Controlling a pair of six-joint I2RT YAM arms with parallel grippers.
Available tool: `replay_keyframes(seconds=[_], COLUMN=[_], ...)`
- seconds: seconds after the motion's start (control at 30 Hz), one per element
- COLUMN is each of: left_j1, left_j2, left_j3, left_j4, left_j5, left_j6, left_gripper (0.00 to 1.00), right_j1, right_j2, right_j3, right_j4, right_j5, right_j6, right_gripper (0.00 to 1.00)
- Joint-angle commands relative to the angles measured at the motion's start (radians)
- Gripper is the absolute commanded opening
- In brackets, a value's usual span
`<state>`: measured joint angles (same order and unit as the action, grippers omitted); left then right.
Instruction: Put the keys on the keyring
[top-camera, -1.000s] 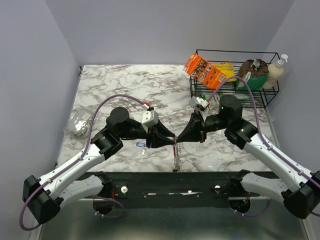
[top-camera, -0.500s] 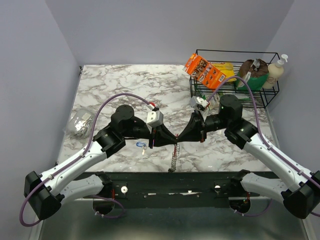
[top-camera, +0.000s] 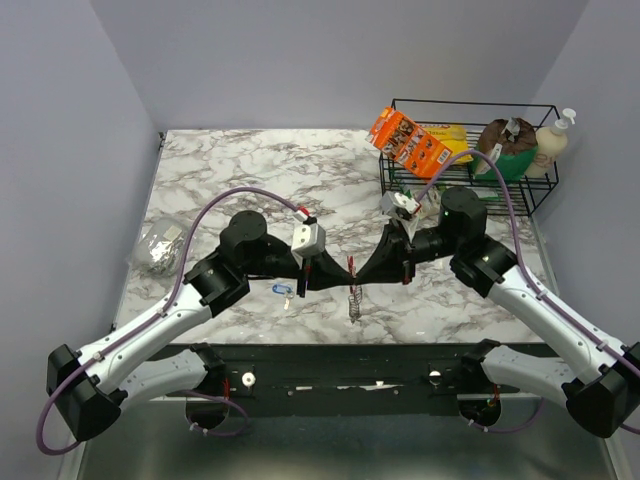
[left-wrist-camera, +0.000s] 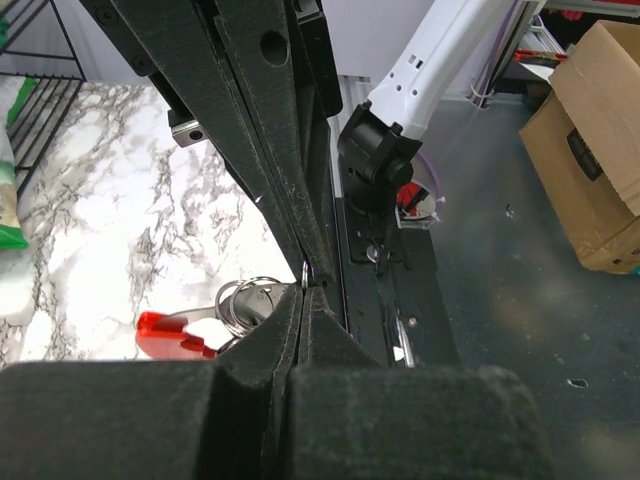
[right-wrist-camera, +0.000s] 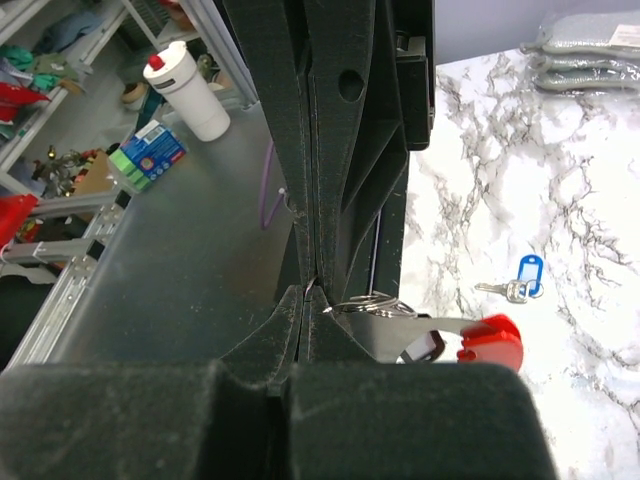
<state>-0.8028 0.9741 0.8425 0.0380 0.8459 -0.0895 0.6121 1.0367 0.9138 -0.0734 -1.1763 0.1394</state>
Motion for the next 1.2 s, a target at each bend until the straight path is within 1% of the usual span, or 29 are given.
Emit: replay_keyframes(seconds=[0.0,0.07,0.1,0.17,0.2,0.27,0.3,0.4,0.5,0.57,0.67,0.73,0.8,0.93,1.0,1.03,1.1,1.17], left_j1=[-0.01,-0.01,-0.01,-0.01,-0.01,-0.01,-0.01,-0.012,-0.01,-0.01,-0.012,-0.012,-0.012,-0.012,-0.01,-0.012,-0.012,-0.012], left_j2=[-0.02,-0.031,-0.034,-0.047,-0.055,-0.069,-0.072,-0.081,-0.092,-0.091,-0.097,-0.101,-0.117,-0.147,-0.16,-0.16,-0.157,-0.144], left_j3=[-0.037,-0.063,-0.071,-0.092,-0.115,-0.138,-0.155,-0.183,-0.213,-0.226,-0.232,-0.241,-0.273,-0.332,-0.367,-0.378,-0.407,-0.422], left_j4=[0.039,0.083,0.1,0.166,0.19,0.253,0.272,0.329,0.399,0.439,0.454,0.474,0.551,0.68,0.766,0.796,0.888,0.98], left_j5=[-0.071,-0.093,-0.102,-0.126,-0.139,-0.165,-0.175,-0.203,-0.197,-0.183,-0.177,-0.163,-0.145,-0.148,-0.16,-0.162,-0.165,-0.165], left_j6=[0.008,-0.006,-0.027,-0.047,-0.074,-0.096,-0.105,-0.141,-0.173,-0.184,-0.182,-0.176,-0.171,-0.161,-0.164,-0.173,-0.182,-0.2], left_gripper=[0.0,0.0,0.0,0.0,0.0,0.0,0.0,0.0,0.0,0.0,0.0,0.0,0.0,0.0,0.0,0.0,0.0,0.0], right_j1=[0.005,0.006,0.006,0.005,0.005,0.005,0.006,0.003,-0.003,-0.012,-0.028,-0.034,-0.04,-0.043,-0.043,-0.043,-0.043,-0.043], right_j2=[-0.001,-0.01,-0.017,-0.03,-0.049,-0.069,-0.091,-0.125,-0.161,-0.17,-0.171,-0.17,-0.168,-0.159,-0.156,-0.15,-0.147,-0.142], right_j3=[0.051,0.053,0.054,0.054,0.054,0.048,0.042,0.031,0.019,0.011,-0.004,-0.01,-0.026,-0.036,-0.041,-0.047,-0.05,-0.049], right_j4=[0.047,0.046,0.049,0.05,0.053,0.064,0.064,0.099,0.104,0.106,0.116,0.129,0.158,0.219,0.279,0.302,0.354,0.379], right_j5=[-0.037,-0.017,0.007,0.05,0.107,0.154,0.212,0.302,0.351,0.357,0.336,0.29,0.245,0.147,0.086,0.067,0.035,0.024], right_j6=[0.019,0.029,0.032,0.052,0.058,0.08,0.089,0.12,0.137,0.146,0.154,0.154,0.163,0.184,0.212,0.227,0.262,0.281], right_gripper=[0.04,0.13,0.25,0.37,0.46,0.53,0.59,0.68,0.72,0.73,0.73,0.72,0.72,0.66,0.64,0.61,0.57,0.5])
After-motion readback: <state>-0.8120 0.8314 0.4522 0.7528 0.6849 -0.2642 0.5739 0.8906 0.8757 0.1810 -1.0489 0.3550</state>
